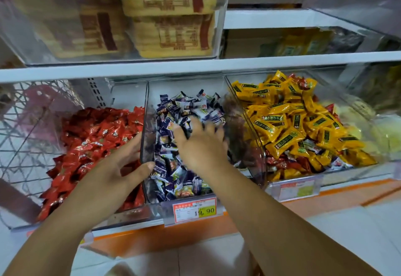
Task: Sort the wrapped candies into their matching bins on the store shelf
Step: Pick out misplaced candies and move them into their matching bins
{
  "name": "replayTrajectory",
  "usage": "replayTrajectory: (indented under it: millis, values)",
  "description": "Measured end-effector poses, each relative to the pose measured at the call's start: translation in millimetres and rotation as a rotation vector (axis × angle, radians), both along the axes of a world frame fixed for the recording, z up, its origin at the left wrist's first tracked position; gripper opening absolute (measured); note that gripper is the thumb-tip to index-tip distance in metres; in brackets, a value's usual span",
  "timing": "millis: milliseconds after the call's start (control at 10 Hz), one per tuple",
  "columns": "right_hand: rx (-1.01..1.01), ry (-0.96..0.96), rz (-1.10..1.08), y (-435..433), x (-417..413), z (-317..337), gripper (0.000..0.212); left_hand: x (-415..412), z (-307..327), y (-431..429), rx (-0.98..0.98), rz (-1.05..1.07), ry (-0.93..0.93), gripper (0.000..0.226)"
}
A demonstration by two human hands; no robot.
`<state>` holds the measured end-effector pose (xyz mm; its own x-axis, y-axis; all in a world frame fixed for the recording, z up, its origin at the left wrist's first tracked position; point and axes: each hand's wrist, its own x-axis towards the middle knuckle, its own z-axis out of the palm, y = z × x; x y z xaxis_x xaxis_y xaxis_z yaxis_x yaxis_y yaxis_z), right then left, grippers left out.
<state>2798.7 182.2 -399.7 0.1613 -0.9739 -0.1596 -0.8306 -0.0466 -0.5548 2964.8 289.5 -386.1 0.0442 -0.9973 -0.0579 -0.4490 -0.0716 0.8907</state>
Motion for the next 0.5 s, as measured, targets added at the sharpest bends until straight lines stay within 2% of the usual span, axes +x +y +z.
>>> replayTrajectory:
  millis: [100, 200, 400, 500]
  values:
    - [0.234, -0.051, -0.135, -23.3, -5.3, 0.9, 0.09, -2.3, 2.0, -0.1, -0.009, -0.015, -0.01, 0.066]
    - [0.352, 0.056, -0.057, -28.9, 0.4, 1.3, 0.1, -5.7, 2.5, 0.2, -0.018, -0.023, -0.01, 0.065]
    - [0.388, 0.001, 0.026, -4.4, 14.6, 8.1, 0.095, 1.5, -3.9, -2.5, -0.002, 0.016, -0.036, 0.064]
    - [0.291, 0.11, 0.107, -0.3, 26.2, 3.6, 0.089, 2.0, -8.7, -3.2, 0.043, 0.043, 0.017, 0.057]
